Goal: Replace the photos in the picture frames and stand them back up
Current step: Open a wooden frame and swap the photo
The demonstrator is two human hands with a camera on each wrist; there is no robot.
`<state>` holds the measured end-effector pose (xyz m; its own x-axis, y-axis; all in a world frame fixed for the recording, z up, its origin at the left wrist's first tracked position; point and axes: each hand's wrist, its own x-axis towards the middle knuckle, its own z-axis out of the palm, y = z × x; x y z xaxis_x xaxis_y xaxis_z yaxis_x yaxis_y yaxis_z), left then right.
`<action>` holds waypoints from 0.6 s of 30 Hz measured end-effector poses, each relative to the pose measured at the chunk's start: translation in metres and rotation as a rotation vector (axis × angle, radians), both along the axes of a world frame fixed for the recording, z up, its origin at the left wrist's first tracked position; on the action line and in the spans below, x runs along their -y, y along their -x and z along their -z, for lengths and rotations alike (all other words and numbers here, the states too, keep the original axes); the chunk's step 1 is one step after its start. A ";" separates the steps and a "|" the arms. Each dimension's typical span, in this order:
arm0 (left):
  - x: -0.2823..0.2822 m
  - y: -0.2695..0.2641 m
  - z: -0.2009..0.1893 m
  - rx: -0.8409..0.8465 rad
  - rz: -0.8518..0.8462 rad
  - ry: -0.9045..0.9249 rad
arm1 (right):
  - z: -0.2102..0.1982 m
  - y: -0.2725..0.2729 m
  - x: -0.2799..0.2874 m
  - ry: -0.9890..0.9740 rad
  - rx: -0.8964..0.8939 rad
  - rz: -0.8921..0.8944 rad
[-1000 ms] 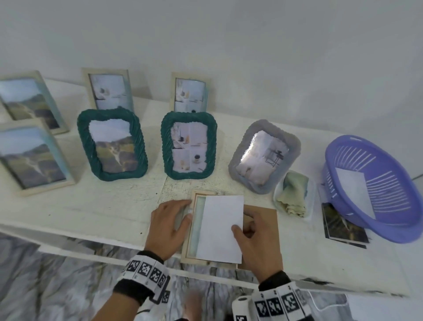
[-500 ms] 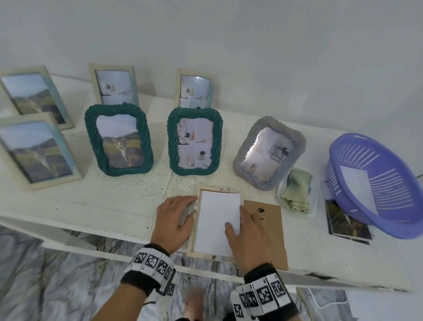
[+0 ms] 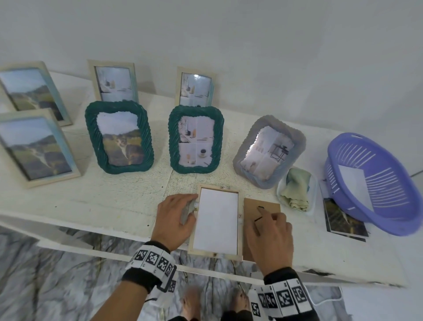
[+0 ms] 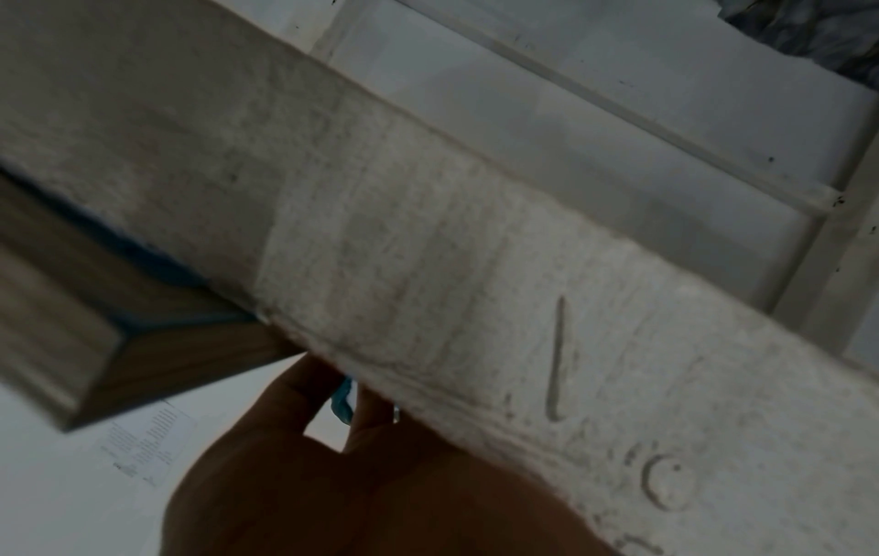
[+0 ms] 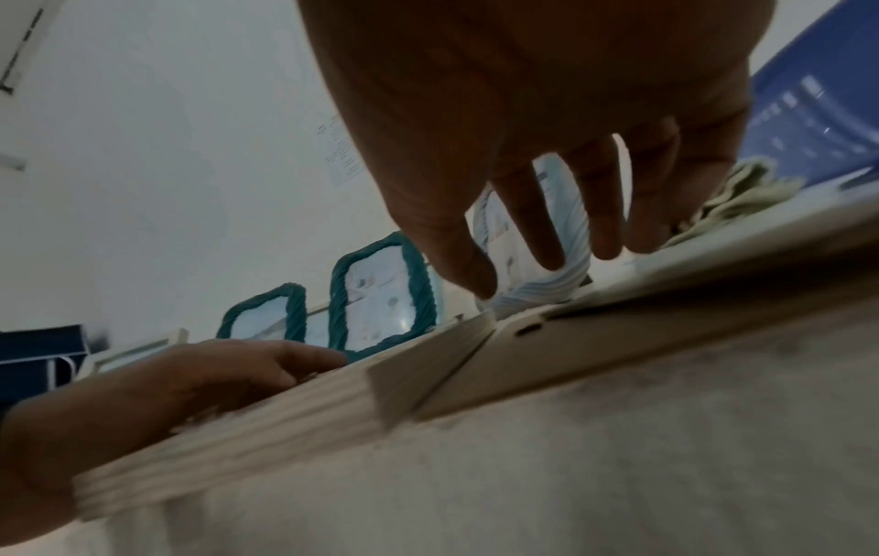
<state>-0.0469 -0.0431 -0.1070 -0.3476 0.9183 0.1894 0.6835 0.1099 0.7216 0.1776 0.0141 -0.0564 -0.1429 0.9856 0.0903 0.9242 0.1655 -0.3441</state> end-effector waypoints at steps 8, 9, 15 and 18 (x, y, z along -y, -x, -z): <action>0.001 0.000 0.000 0.011 0.001 -0.007 | 0.004 -0.029 0.004 0.184 0.157 0.016; 0.002 0.000 0.000 0.015 0.000 -0.008 | 0.004 -0.031 0.003 0.199 0.132 0.022; 0.002 0.000 -0.003 0.038 0.010 -0.041 | -0.005 -0.040 -0.002 0.194 -0.068 0.084; 0.002 -0.003 -0.004 0.042 -0.006 -0.042 | -0.016 -0.037 -0.003 0.089 -0.099 0.062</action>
